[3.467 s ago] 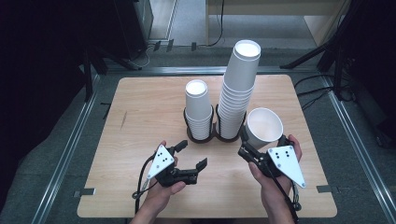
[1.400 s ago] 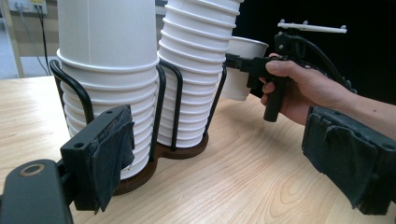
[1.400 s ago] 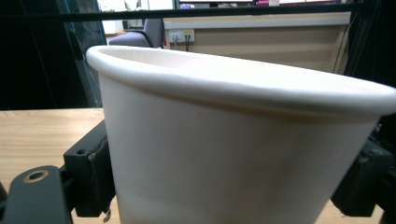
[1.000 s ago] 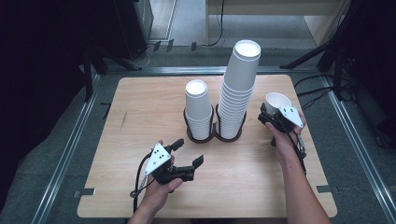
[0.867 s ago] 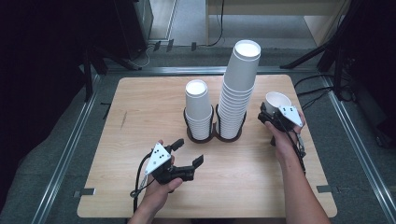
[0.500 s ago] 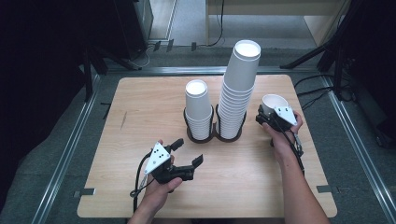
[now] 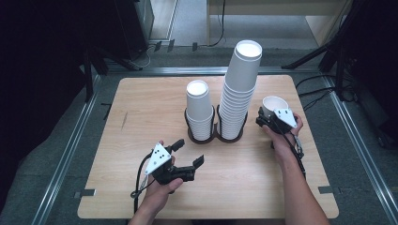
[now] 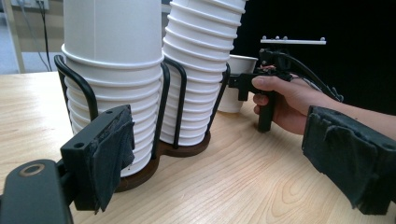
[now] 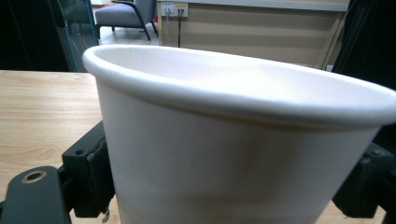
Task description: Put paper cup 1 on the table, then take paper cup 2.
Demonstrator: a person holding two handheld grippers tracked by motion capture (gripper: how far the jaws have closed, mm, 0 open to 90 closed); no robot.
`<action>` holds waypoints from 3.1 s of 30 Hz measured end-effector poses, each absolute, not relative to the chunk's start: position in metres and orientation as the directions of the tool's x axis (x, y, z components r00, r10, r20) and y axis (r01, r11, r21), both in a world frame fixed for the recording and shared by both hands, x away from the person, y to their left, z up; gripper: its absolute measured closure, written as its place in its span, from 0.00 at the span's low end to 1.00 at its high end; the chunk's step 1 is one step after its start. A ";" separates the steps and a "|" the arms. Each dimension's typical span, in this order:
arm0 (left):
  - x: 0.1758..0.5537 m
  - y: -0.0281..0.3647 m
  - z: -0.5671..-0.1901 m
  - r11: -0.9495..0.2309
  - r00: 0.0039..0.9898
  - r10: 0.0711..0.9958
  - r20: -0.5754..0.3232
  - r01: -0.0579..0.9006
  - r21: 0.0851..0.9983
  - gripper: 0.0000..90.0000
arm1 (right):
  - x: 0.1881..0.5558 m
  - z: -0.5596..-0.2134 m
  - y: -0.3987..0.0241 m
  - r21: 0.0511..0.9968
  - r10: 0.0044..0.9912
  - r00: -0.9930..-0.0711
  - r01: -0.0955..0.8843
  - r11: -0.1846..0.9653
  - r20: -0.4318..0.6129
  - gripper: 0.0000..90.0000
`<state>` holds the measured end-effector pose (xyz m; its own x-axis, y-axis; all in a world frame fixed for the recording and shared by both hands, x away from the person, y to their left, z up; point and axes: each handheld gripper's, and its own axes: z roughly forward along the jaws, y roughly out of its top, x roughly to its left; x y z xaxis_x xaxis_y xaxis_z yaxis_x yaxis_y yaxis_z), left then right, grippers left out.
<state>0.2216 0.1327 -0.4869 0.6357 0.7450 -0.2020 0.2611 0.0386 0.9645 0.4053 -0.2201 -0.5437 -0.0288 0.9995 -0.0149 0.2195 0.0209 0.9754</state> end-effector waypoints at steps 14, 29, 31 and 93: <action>0.222 0.131 -0.487 0.033 0.640 0.742 -0.199 0.262 0.965 0.11 | 0.398 -0.547 -0.224 0.966 0.999 -0.046 0.256 0.017 -0.006 0.08; 0.222 0.132 -0.488 0.033 0.639 0.743 -0.201 0.264 0.964 0.11 | 0.383 -0.543 -0.224 0.953 0.991 -0.130 0.295 0.064 -0.026 0.00; 0.222 0.132 -0.488 0.031 0.639 0.743 -0.200 0.265 0.964 0.11 | 0.380 -0.543 -0.227 0.955 0.991 -0.132 0.291 0.065 -0.028 0.00; 0.233 0.097 -0.493 -0.027 0.568 0.807 -0.160 0.307 0.951 0.11 | 0.272 -0.418 -0.213 0.993 0.956 -0.292 0.113 0.035 0.000 0.00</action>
